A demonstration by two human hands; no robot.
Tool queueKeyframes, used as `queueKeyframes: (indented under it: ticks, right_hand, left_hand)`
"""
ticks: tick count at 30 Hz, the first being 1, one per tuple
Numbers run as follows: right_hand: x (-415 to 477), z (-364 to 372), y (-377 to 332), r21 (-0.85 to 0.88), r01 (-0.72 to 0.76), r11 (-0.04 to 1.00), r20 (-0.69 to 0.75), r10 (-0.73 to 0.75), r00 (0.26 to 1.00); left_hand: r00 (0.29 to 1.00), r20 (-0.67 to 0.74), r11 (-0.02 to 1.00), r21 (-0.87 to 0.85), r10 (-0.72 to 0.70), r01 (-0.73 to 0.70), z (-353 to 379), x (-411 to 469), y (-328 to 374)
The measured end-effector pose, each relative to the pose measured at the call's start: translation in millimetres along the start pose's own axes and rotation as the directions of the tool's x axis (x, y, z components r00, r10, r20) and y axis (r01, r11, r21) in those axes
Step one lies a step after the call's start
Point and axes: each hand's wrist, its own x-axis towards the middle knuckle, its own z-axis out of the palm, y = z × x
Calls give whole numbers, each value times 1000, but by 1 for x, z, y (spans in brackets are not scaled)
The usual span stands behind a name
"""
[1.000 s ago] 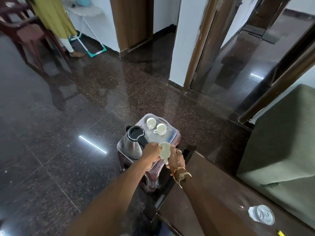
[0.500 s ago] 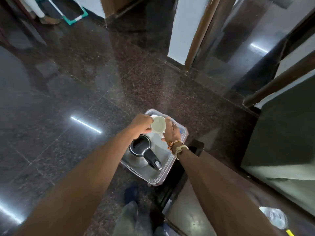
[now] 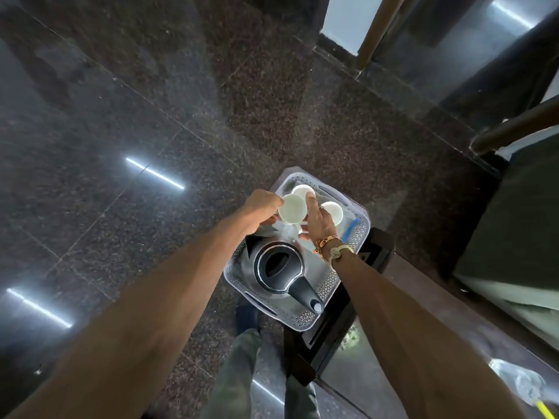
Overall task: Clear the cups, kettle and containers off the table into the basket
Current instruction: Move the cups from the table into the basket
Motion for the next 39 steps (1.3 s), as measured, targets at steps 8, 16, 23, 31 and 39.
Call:
queueKeyframes:
  ticks: [8, 16, 23, 31, 39]
  right_hand:
    - [0, 6, -4, 136, -35, 990, -36, 40, 999]
    - [-6, 8, -6, 149, -31, 988, -28, 35, 999]
    - [3, 12, -1, 32, -33, 999, -60, 35, 998]
    - [9, 8, -8, -34, -73, 997, 24, 74, 997]
    - [16, 14, -1, -124, -43, 991, 7, 44, 999]
  left_hand:
    - [998, -1, 997, 38, -70, 70, -1, 21, -19]
    - [998, 12, 998, 4, -65, 65, -8, 19, -17]
    - [999, 37, 999, -33, -16, 18, -14, 11, -10]
    - [999, 27, 999, 12, -47, 46, -7, 17, -17]
    - [992, 70, 995, 2, -104, 104, 5, 36, -23]
